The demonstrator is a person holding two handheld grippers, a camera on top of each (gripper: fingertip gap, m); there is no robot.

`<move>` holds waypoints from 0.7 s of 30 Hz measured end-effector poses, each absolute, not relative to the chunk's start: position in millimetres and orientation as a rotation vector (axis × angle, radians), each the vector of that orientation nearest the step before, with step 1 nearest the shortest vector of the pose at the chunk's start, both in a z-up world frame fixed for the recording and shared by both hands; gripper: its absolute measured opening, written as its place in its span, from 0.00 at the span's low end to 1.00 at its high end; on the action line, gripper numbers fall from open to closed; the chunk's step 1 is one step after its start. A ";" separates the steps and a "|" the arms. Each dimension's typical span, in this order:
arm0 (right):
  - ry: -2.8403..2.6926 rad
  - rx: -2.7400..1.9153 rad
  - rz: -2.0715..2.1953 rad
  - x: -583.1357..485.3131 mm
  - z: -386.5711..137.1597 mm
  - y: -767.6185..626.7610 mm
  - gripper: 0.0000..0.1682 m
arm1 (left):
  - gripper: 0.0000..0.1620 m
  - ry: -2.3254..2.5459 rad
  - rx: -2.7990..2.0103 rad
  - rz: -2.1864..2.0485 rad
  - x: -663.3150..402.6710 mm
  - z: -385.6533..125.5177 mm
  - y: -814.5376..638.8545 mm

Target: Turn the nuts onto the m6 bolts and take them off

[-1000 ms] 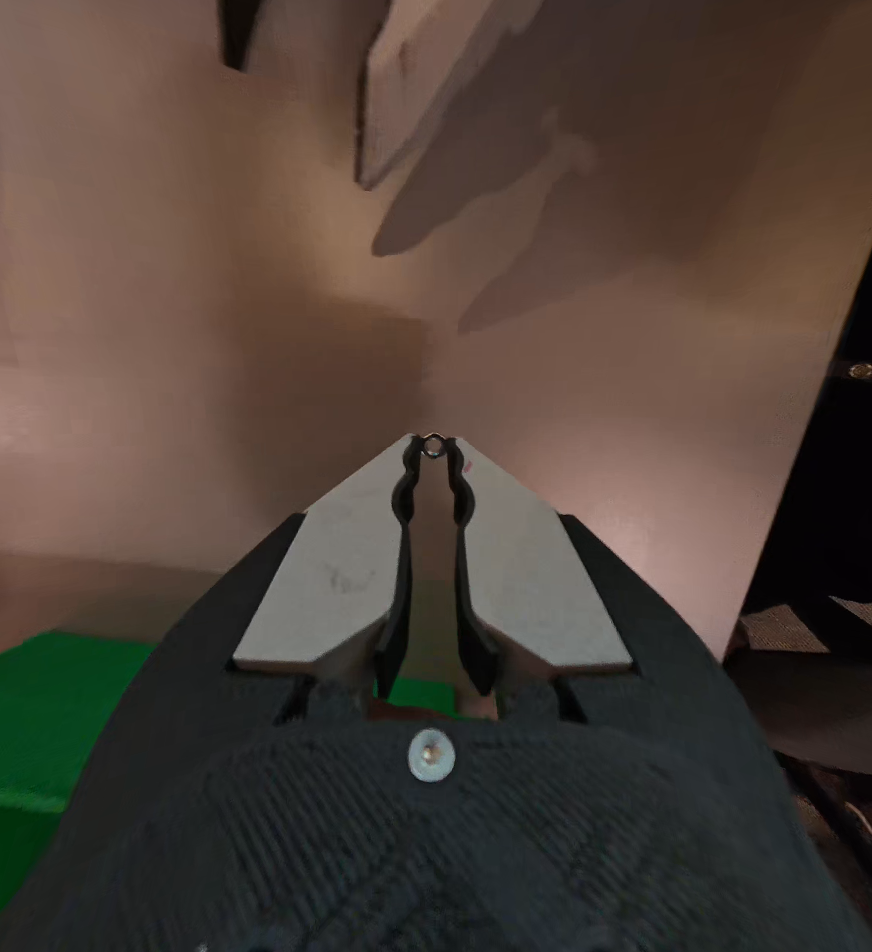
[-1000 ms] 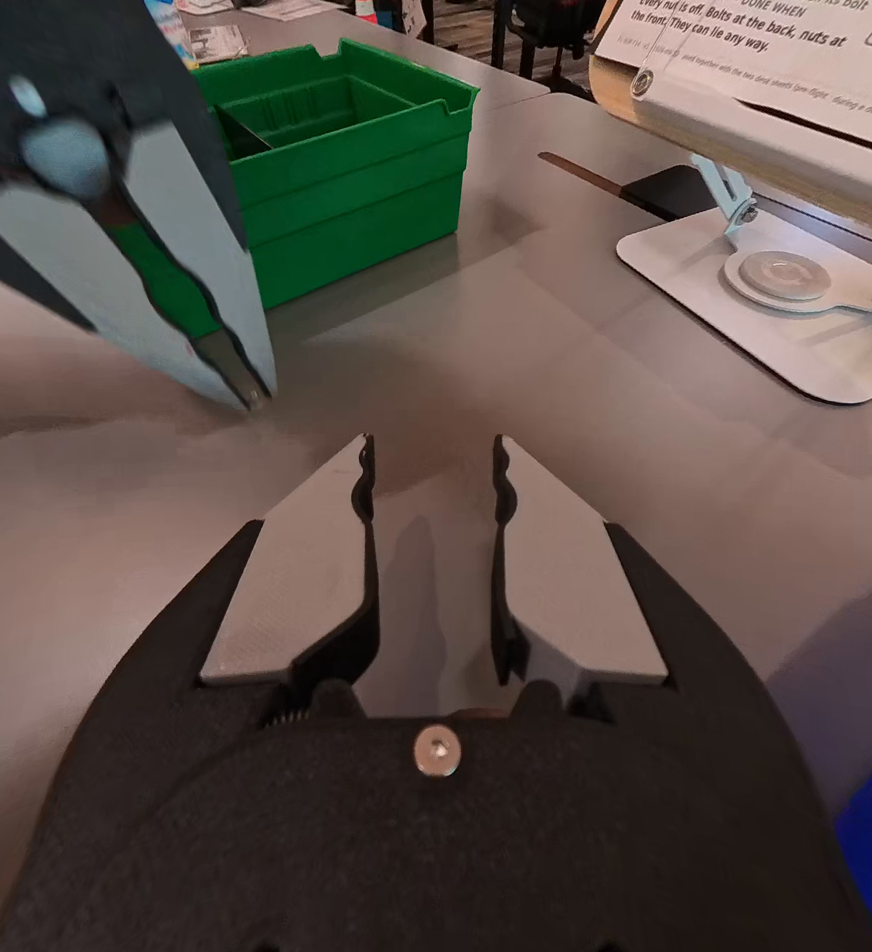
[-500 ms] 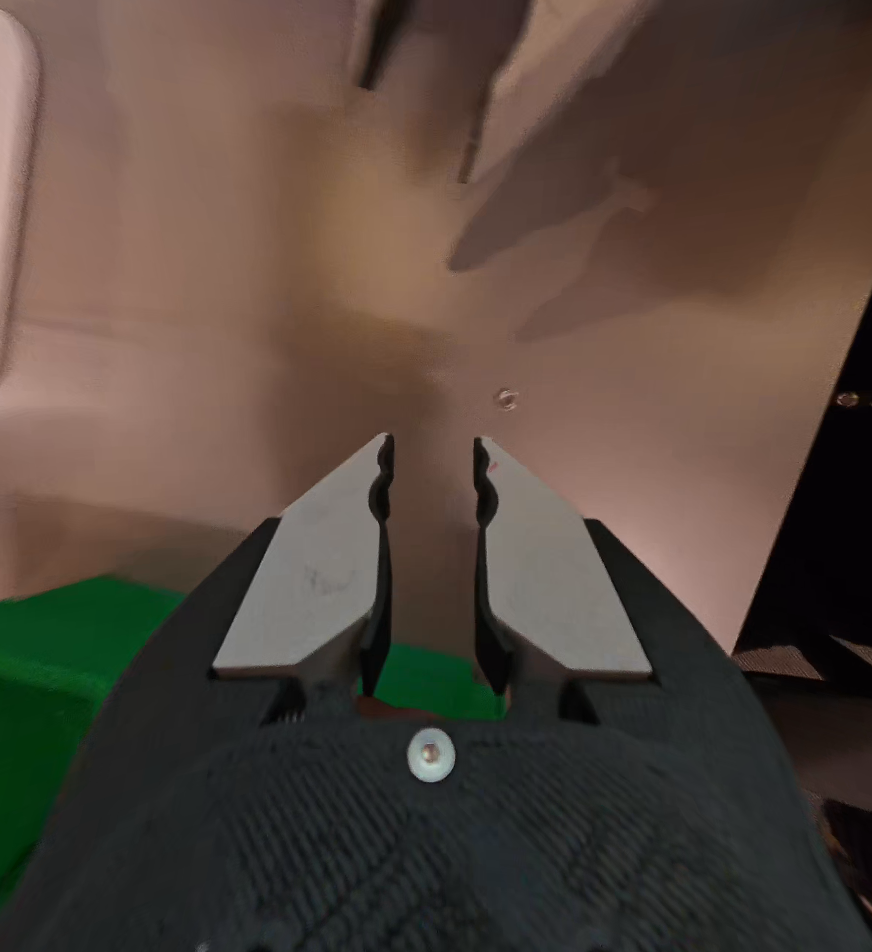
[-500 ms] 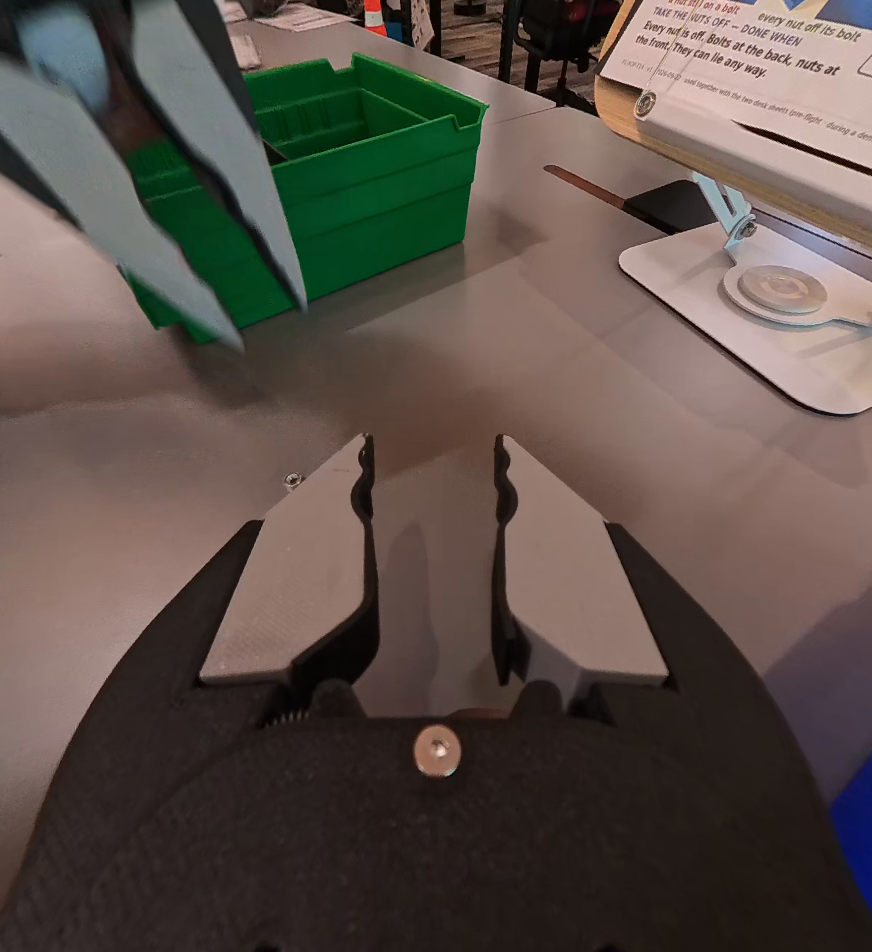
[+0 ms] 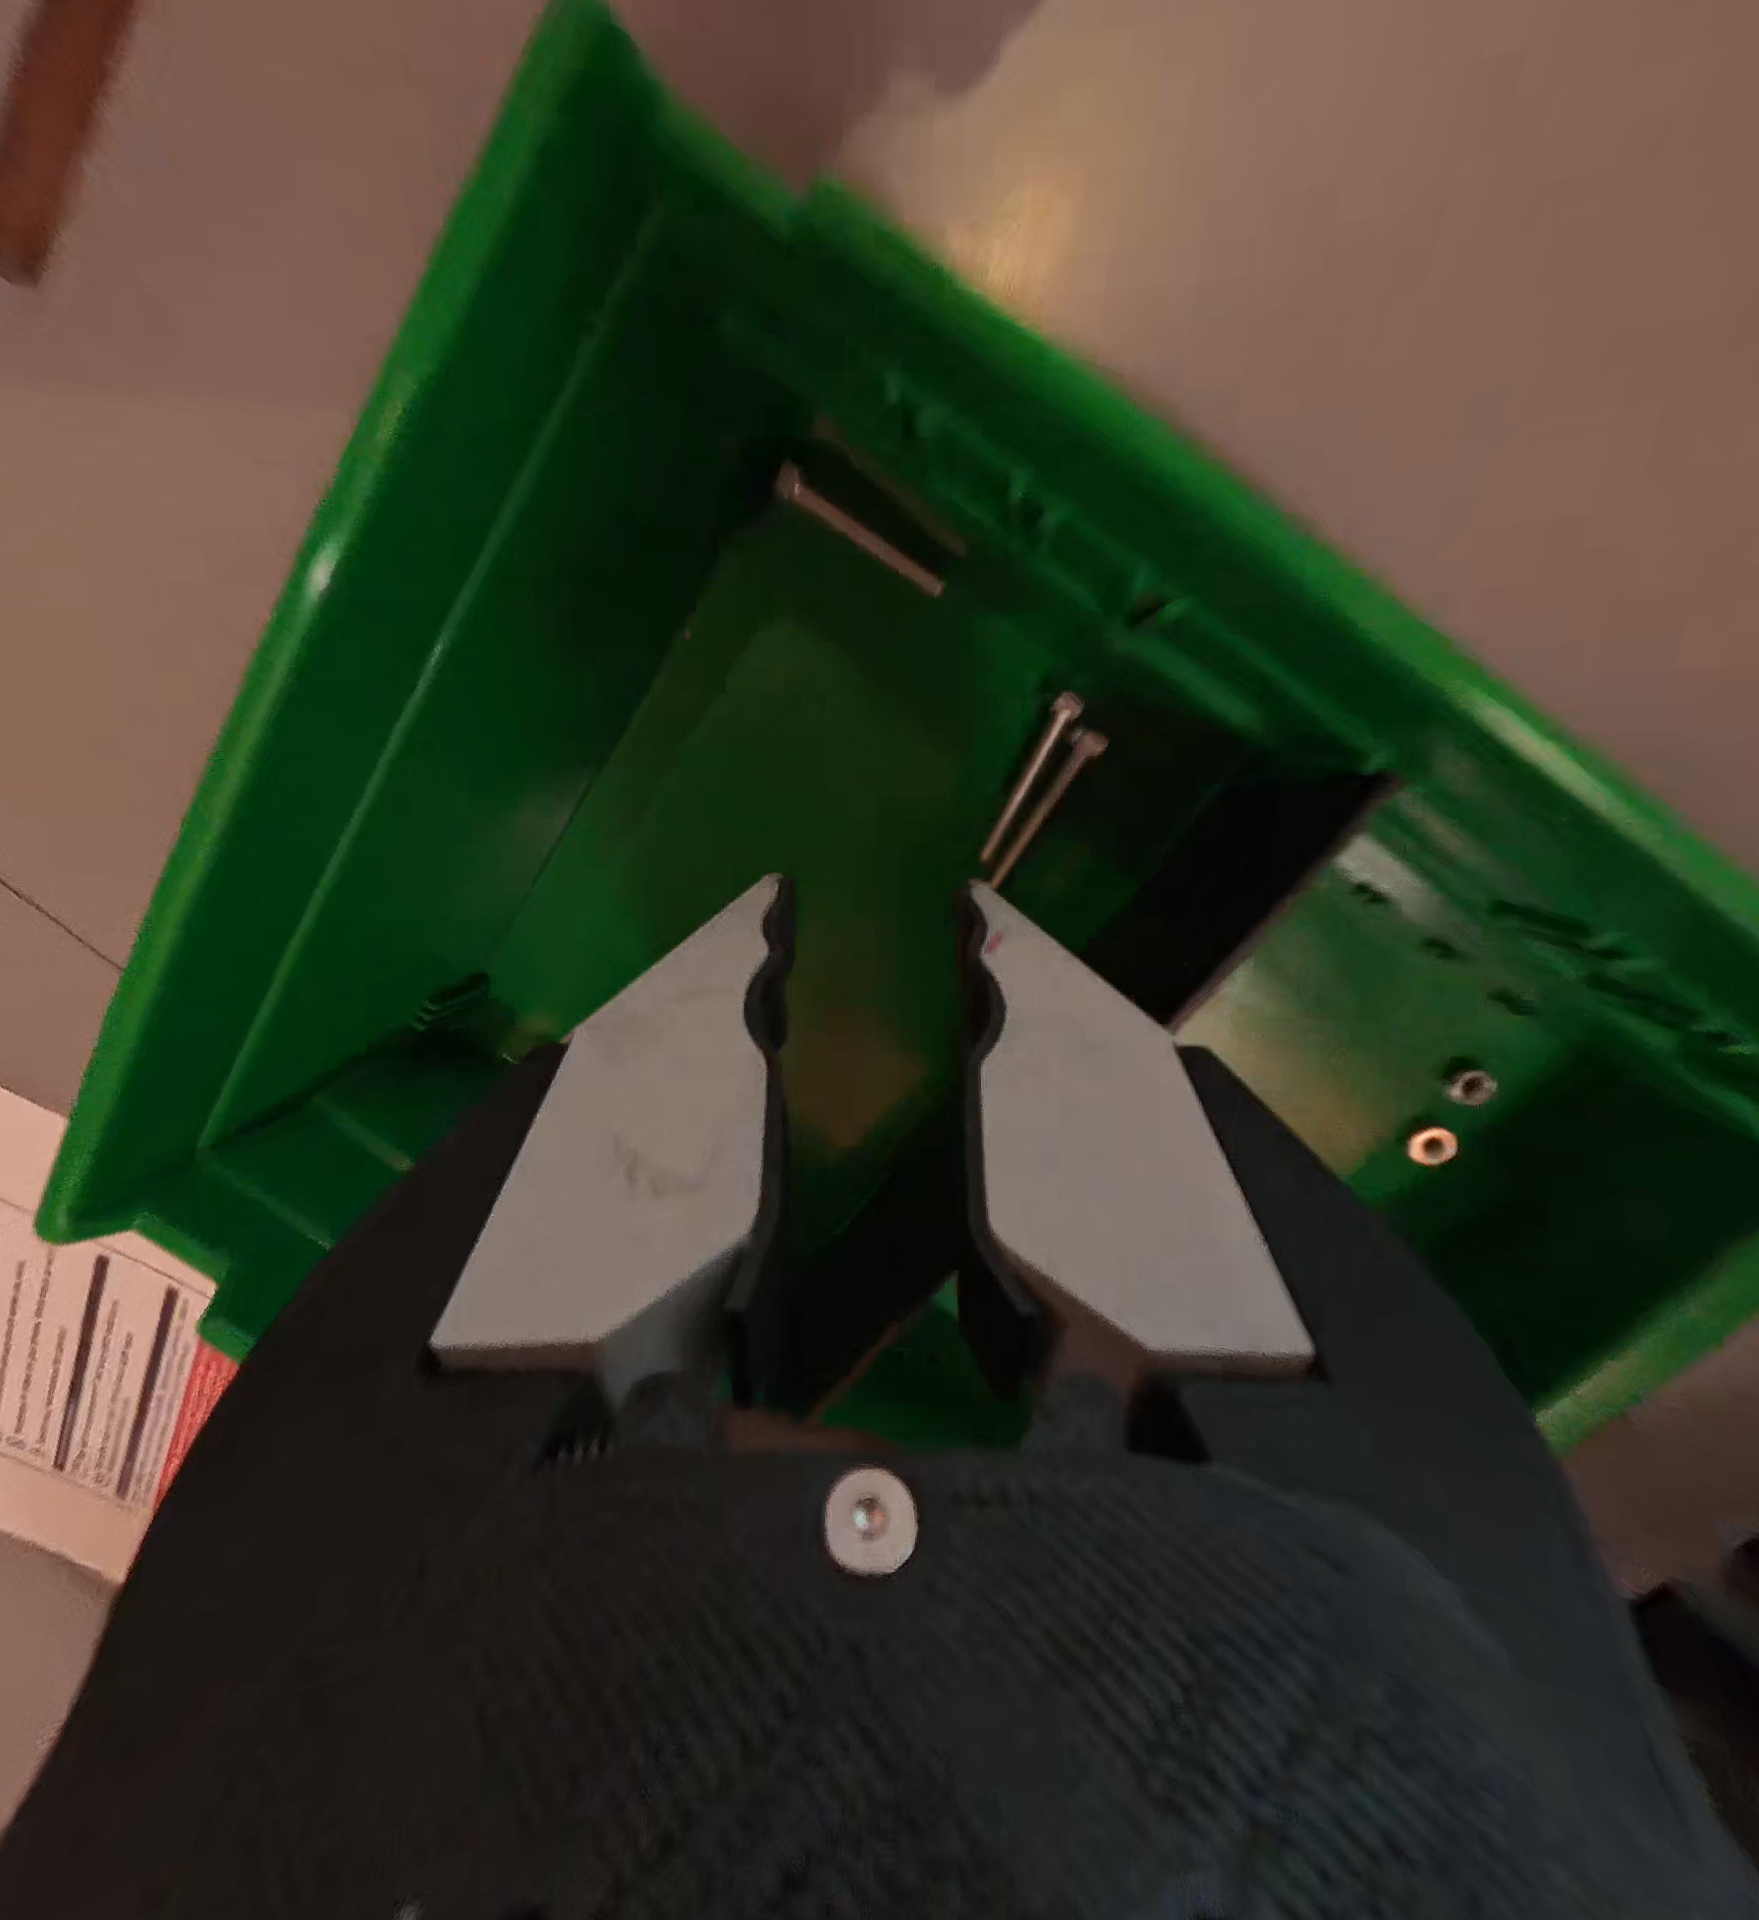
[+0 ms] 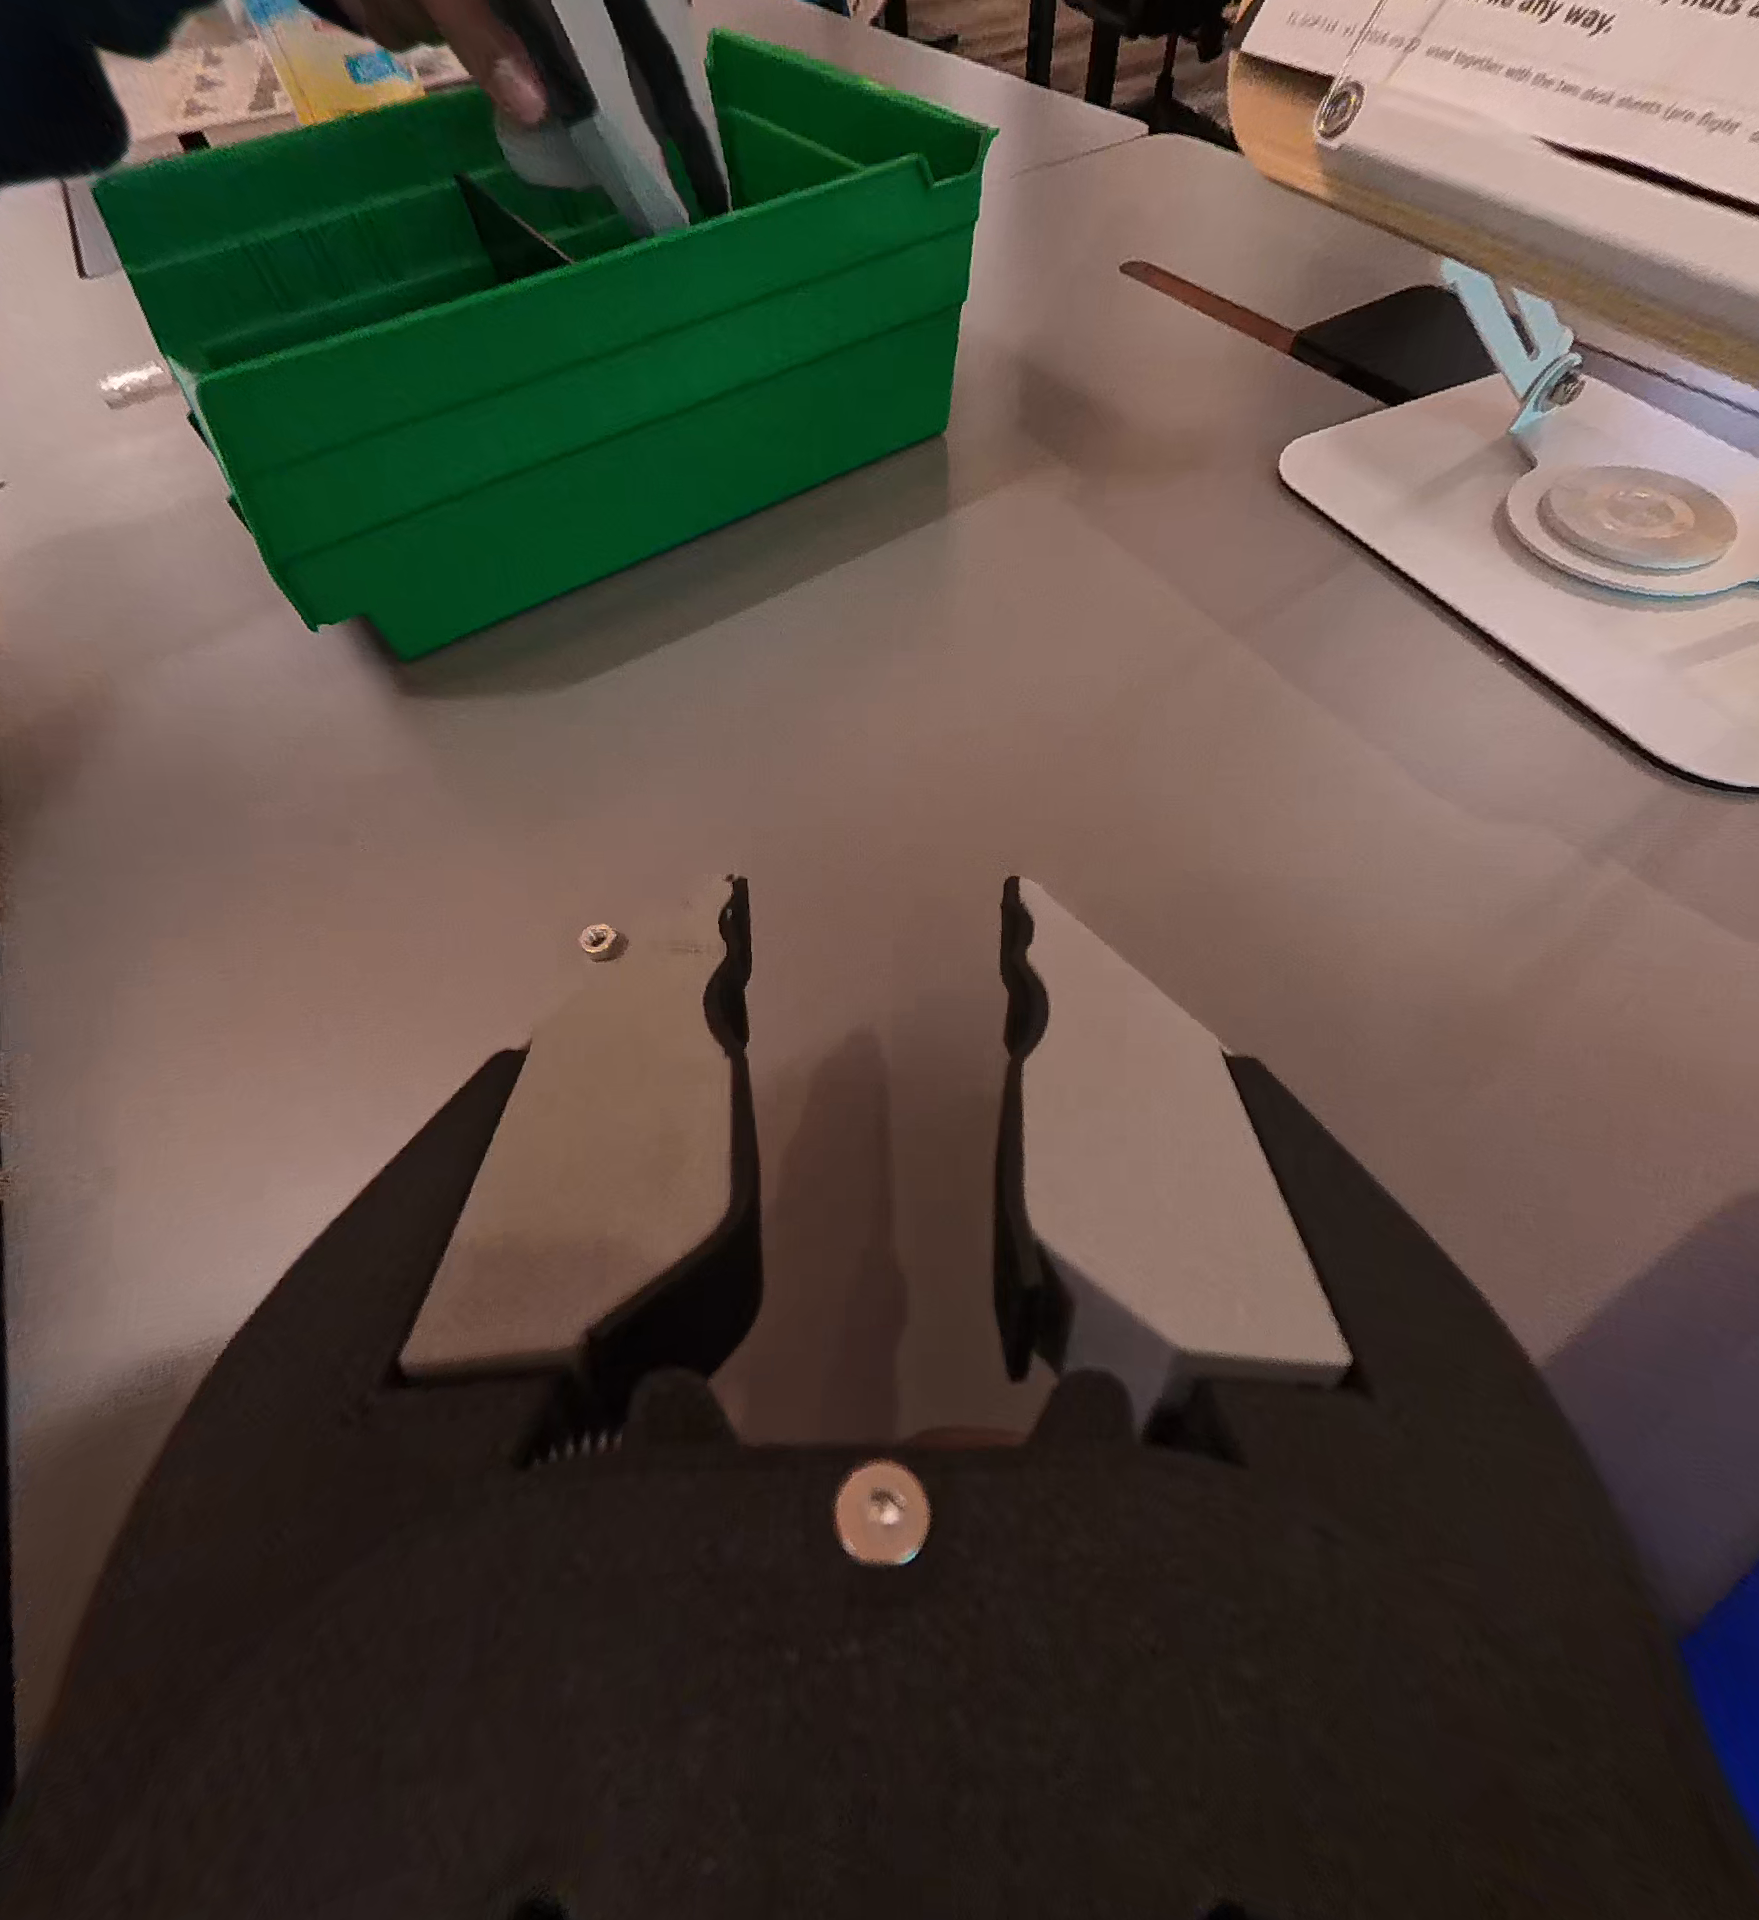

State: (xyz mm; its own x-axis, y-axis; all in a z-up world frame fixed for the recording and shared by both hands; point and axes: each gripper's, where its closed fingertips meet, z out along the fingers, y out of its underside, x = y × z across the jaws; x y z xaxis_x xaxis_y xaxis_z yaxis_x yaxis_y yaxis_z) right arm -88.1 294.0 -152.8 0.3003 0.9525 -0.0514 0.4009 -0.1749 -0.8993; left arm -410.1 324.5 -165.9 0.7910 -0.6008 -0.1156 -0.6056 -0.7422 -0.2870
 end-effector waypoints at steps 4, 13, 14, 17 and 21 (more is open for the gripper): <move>-1.242 -1.773 0.856 -89.0 -161.0 293.6 0.28 | 0.15 1.059 -2.726 -0.110 -410.8 -186.6 313.9; -1.230 -1.770 0.860 -85.3 -157.7 294.9 0.28 | 0.31 1.210 -2.600 -0.187 -418.3 -123.7 272.7; -1.226 -1.764 0.864 -84.5 -156.2 294.7 0.28 | 0.33 1.287 -2.537 -0.237 -406.3 -112.5 252.0; -1.222 -1.751 0.875 -82.9 -151.9 292.7 0.28 | 0.33 1.477 -2.389 -0.272 -376.4 -98.0 185.2; -1.227 -1.713 0.904 -84.4 -144.2 285.4 0.27 | 0.33 1.582 -2.417 -0.060 -365.9 -149.0 135.5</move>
State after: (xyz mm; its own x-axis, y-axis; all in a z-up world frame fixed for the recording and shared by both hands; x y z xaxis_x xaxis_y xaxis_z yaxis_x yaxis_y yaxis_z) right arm -84.4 285.4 -144.2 0.2660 0.9599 -0.0880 0.3684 -0.1856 -0.9109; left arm -365.9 135.5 -149.0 0.4094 -0.9066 -0.1021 -0.8962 -0.3786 -0.2312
